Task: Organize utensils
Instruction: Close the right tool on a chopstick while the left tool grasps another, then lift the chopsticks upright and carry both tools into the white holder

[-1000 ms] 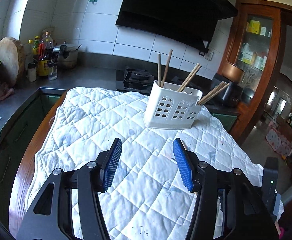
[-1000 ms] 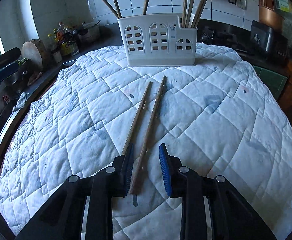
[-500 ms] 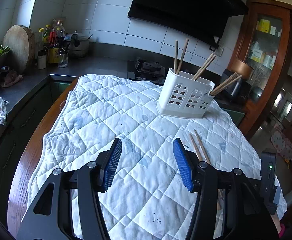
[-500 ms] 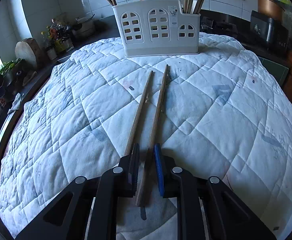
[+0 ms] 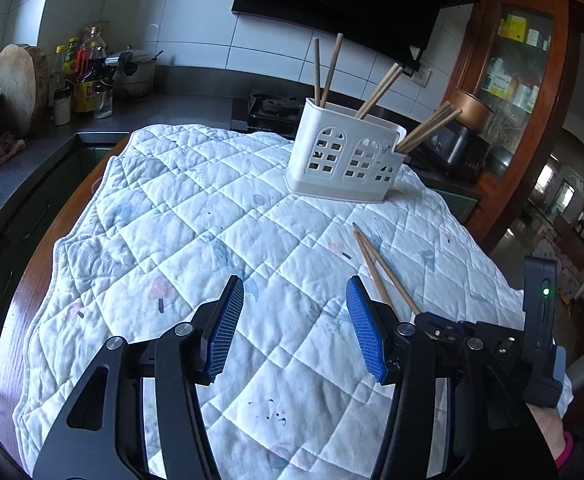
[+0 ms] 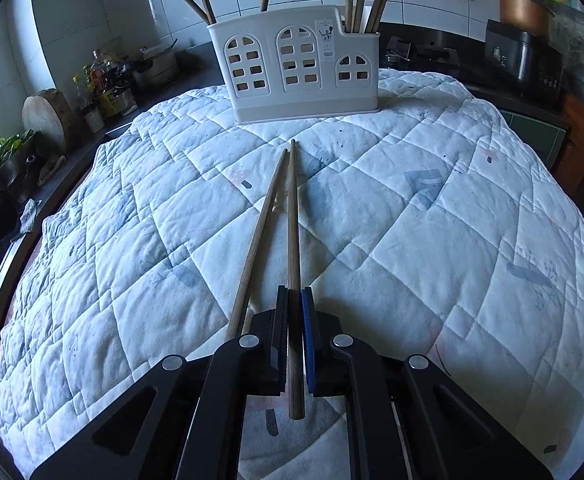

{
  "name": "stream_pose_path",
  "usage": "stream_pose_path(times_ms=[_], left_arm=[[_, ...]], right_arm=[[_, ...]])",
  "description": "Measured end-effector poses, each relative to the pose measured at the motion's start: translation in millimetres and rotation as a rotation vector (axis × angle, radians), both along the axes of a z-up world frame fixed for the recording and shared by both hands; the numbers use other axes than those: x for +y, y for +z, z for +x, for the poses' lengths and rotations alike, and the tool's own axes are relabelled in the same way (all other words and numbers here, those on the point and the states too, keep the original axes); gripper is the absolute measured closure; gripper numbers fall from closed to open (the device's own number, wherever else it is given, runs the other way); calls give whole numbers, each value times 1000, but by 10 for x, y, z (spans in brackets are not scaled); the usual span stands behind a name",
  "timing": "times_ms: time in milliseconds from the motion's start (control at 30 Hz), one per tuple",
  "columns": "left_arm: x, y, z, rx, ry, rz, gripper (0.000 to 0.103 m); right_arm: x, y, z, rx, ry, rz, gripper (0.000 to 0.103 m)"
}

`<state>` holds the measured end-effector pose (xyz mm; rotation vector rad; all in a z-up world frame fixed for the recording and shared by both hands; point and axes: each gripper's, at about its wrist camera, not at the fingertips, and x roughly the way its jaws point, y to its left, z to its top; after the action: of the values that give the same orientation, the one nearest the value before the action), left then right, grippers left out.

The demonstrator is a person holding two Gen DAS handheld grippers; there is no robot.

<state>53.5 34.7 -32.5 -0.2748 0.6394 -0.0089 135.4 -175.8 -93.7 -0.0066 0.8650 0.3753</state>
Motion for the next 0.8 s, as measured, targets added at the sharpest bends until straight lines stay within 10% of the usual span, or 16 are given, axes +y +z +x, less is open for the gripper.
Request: stream_pose_path(times_ms=[600,800], left_arm=[[-959,-480,247,132,-201,-51,53],[-1103,-648,428,185,-225,-92,76]], right_arm=[[-504,800,-319,-227,-19,94,96],[-584,883,-321,-250,-15,104,96]])
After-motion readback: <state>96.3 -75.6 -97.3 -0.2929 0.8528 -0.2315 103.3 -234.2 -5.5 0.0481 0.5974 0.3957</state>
